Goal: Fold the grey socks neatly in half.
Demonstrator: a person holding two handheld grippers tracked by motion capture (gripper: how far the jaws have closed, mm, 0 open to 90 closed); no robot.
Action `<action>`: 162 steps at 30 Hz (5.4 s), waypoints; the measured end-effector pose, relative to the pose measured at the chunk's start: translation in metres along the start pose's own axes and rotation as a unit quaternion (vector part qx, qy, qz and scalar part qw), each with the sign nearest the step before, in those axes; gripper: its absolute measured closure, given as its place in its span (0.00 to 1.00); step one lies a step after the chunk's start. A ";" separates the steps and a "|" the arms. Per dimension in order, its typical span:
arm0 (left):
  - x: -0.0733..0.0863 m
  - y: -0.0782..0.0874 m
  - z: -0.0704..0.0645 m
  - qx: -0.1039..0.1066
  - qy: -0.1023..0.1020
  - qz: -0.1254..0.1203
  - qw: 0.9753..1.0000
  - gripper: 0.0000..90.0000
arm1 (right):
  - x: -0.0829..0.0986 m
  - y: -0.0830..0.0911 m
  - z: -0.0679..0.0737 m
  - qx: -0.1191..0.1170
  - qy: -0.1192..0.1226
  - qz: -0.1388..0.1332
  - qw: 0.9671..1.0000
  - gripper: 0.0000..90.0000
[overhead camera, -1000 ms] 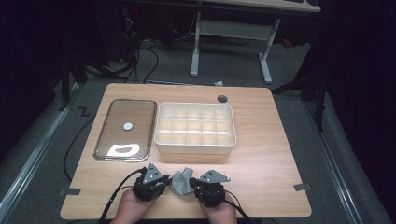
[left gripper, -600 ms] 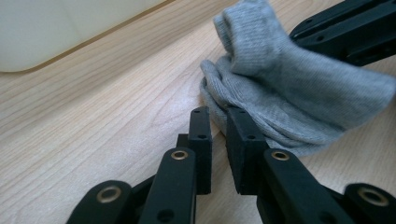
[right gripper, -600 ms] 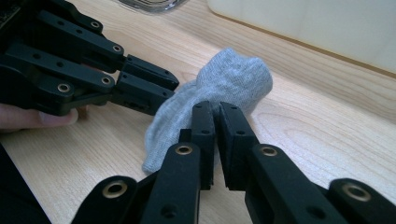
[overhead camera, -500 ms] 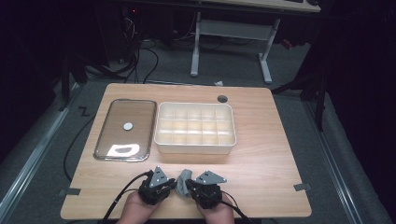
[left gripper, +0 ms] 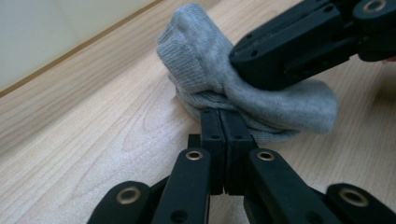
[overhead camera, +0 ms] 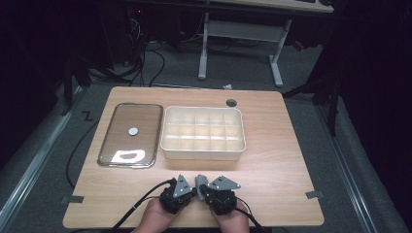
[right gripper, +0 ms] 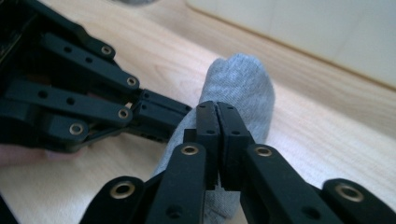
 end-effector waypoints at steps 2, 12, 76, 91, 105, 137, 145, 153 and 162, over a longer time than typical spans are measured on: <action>0.000 0.001 0.002 0.000 0.004 0.002 1.000 0.98 | 0.004 -0.003 0.001 -0.005 -0.003 0.003 1.000 1.00; -0.003 0.022 0.016 0.015 0.035 -0.032 0.999 0.92 | 0.005 -0.009 0.001 -0.016 -0.008 -0.005 1.000 1.00; -0.029 -0.007 0.018 0.046 0.070 -0.068 0.994 0.99 | -0.002 0.017 -0.008 0.004 -0.057 0.007 0.998 0.51; -0.029 -0.007 0.015 0.046 0.056 -0.069 0.995 0.99 | 0.011 0.000 -0.012 -0.023 -0.084 0.060 0.994 0.43; -0.023 0.054 0.033 -0.011 -0.003 -0.094 0.996 0.70 | 0.015 -0.001 -0.012 -0.042 -0.083 0.070 0.993 0.45; 0.031 0.090 0.108 -0.075 0.100 -0.102 0.987 0.58 | -0.001 -0.013 -0.001 -0.111 -0.067 0.114 0.985 0.66; 0.035 0.092 0.116 -0.080 0.112 -0.102 0.985 0.57 | -0.003 -0.015 0.003 -0.138 -0.048 0.103 0.984 0.78; 0.037 0.093 0.116 -0.081 0.110 -0.102 0.985 0.57 | -0.008 -0.008 -0.001 -0.119 -0.019 0.095 0.988 0.80; 0.037 0.095 0.119 -0.080 0.116 -0.101 0.985 0.59 | -0.010 0.015 -0.035 -0.069 -0.016 0.117 0.991 0.79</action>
Point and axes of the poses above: each handheld gripper's, and its own axes: y roughly backward along the jaws, x roughly out of its underside, z roughly to its left, the point moved 7 cm from there along -y, roughly forward along the jaws, and after that the axes turned 11 degrees about y, right-handed, at the moved point
